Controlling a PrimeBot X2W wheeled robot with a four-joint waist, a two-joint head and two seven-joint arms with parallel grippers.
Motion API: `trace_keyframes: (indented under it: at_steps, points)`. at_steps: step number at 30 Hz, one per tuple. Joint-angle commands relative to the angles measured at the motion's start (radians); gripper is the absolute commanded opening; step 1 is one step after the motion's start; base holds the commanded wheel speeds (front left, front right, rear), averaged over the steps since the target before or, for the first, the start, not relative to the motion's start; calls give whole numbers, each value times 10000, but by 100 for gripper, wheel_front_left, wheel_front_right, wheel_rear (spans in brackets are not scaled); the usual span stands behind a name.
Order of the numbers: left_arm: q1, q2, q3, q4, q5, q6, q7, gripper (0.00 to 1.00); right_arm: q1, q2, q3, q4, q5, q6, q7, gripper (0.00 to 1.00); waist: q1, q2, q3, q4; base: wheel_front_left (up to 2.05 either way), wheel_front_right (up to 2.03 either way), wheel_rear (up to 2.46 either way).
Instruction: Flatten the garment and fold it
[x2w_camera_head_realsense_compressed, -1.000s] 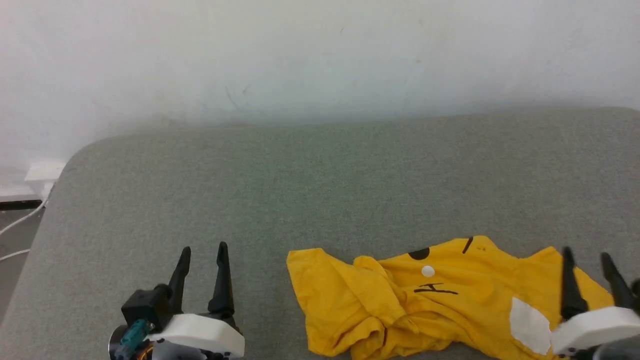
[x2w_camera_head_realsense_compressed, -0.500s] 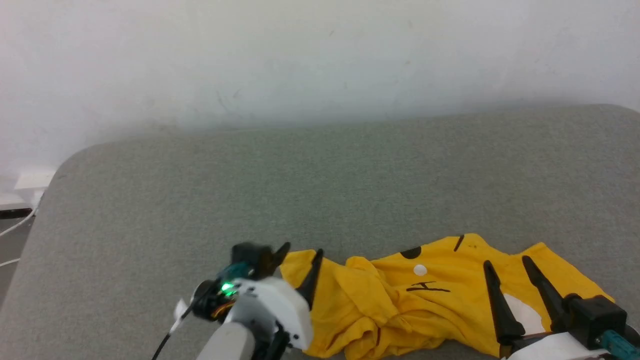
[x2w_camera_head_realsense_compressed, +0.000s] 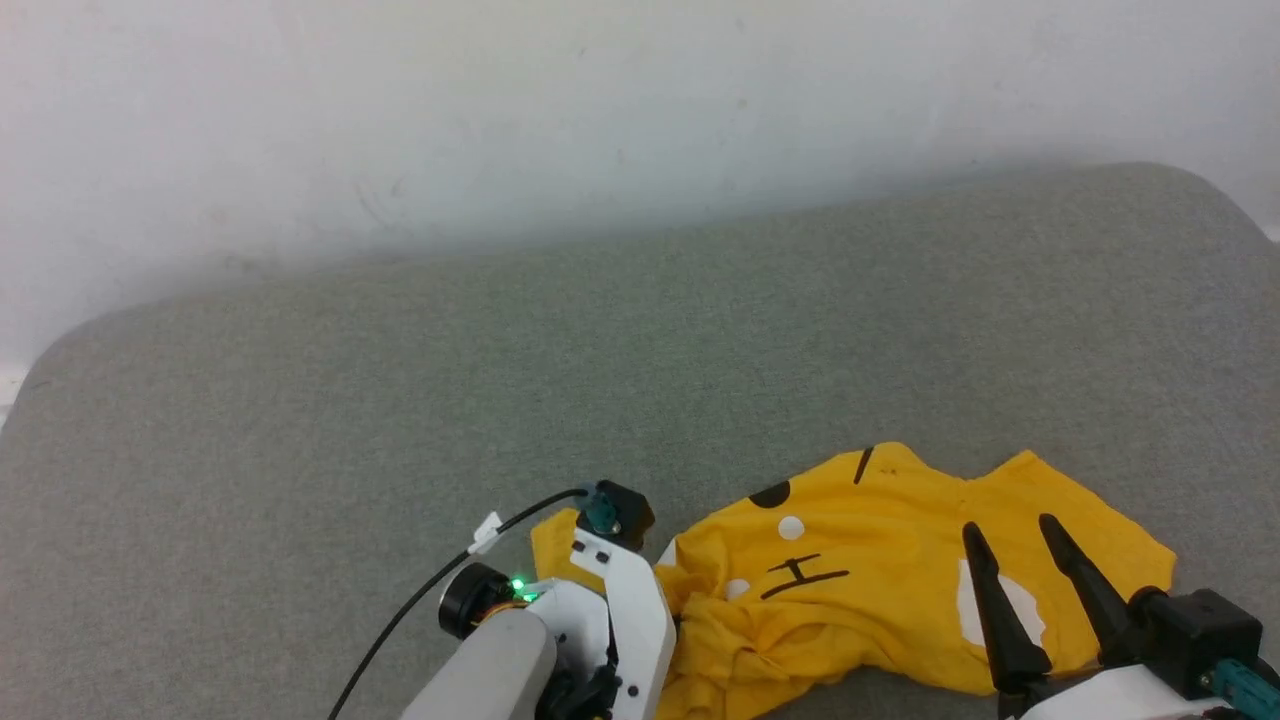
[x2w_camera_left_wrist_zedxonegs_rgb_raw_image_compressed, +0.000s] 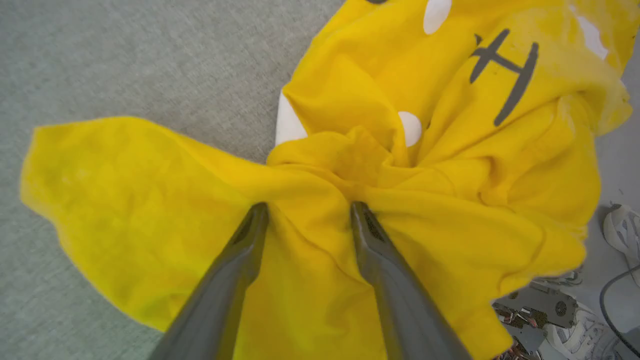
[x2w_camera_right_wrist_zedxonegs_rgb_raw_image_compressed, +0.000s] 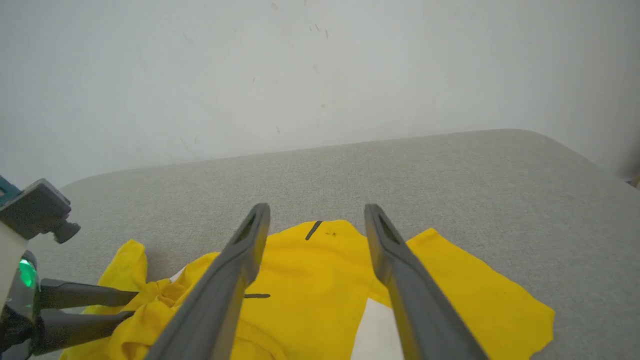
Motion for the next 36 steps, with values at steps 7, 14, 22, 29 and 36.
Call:
trace_keyframes:
  at_steps: [7,14,22,29,36]
  points:
    - [-517,435,-227,-649,81,-47,-720,0,3,25,-49,261,281,-9,-172,100,0,-1,40,119,0,0,0]
    - [-516,757,609,-2286,156,604,-2666,0,141,26,-86,360,403,-9,-172,100,0,-1,-247,660,0,0,0]
    - [3536,1257,1983,-3239,-1114,1995,-3186,0,326,26,-56,327,567,-9,-178,100,0,-1,-340,1176,0,0,0]
    - [5339,994,2412,-3544,-1884,2552,-3201,100,374,26,-183,226,564,-9,-136,100,0,-1,-348,1762,0,0,0]
    - [5154,1395,2886,-4696,-1527,2993,-3740,100,326,26,-85,150,563,-9,-77,100,0,-1,-410,1861,0,0,0]
